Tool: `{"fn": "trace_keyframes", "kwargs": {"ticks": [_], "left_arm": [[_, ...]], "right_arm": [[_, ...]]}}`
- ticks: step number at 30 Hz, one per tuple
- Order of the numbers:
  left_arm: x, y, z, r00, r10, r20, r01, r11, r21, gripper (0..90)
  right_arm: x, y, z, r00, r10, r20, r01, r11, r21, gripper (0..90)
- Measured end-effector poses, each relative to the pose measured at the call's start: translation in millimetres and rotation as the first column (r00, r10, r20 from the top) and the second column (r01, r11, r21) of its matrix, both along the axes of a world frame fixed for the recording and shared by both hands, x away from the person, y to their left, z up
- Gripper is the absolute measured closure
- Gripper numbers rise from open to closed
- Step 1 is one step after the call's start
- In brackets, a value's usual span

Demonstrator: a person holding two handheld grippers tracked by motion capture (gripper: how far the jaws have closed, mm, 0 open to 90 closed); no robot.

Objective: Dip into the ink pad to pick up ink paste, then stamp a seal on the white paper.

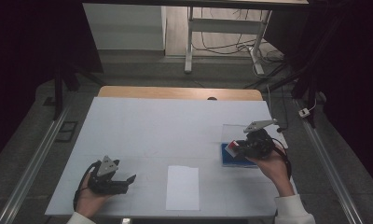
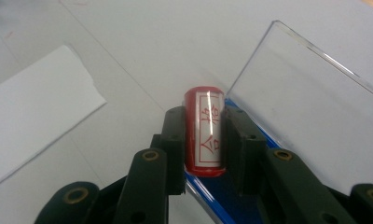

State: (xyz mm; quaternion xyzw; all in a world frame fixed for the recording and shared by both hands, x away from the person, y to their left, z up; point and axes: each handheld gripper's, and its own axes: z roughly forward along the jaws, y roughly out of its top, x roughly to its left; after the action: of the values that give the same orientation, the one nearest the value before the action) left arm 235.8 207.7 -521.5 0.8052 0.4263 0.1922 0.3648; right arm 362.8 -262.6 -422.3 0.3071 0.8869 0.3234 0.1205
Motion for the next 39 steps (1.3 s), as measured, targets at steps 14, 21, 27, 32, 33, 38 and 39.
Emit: {"fn": "trace_keyframes", "kwargs": {"ticks": [14, 21, 27, 32, 33, 38, 39], "left_arm": [[0.8, 0.3, 0.2, 1.0, 0.0, -0.001, 0.0, 1.0, -0.007, 15.8], [0.6, 0.3, 0.3, 1.0, -0.002, -0.002, 0.002, 1.0, -0.005, 15.8], [0.0, 0.1, 0.6, 1.0, -0.002, 0.0, 0.002, 1.0, -0.008, 15.8], [0.3, -0.4, 0.2, 1.0, -0.005, -0.001, 0.005, 1.0, -0.004, 15.8], [0.3, -0.4, 0.1, 1.0, -0.005, -0.001, 0.005, 1.0, -0.002, 15.8], [-0.4, -0.4, 0.3, 1.0, -0.002, -0.001, 0.002, 1.0, -0.006, 15.8], [-0.5, -0.4, 0.4, 1.0, -0.002, -0.001, 0.002, 1.0, -0.007, 15.8]], "right_arm": [[-16.3, 23.5, 4.6, 0.9945, 0.104, 0.01, -0.105, 0.993, 0.051, 69.9], [-22.9, 34.0, 6.0, 0.9887, 0.15, 0.005, -0.15, 0.985, 0.084, 69.9], [-27.2, 41.1, 5.9, 0.9836, 0.18, 0.011, -0.18, 0.979, 0.091, 69.9], [-30.4, 47.1, 5.3, 0.9785, 0.206, 0.009, -0.206, 0.974, 0.092, 69.9], [-30.8, 48.4, 4.6, 0.9771, 0.213, 0.012, -0.213, 0.973, 0.095, 69.9], [-32.7, 53.4, 1.3, 0.9737, 0.228, 0.0, -0.227, 0.969, 0.098, 69.9], [-33.1, 53.8, -0.4, 0.9733, 0.229, -0.006, -0.228, 0.968, 0.101, 69.9]]}}
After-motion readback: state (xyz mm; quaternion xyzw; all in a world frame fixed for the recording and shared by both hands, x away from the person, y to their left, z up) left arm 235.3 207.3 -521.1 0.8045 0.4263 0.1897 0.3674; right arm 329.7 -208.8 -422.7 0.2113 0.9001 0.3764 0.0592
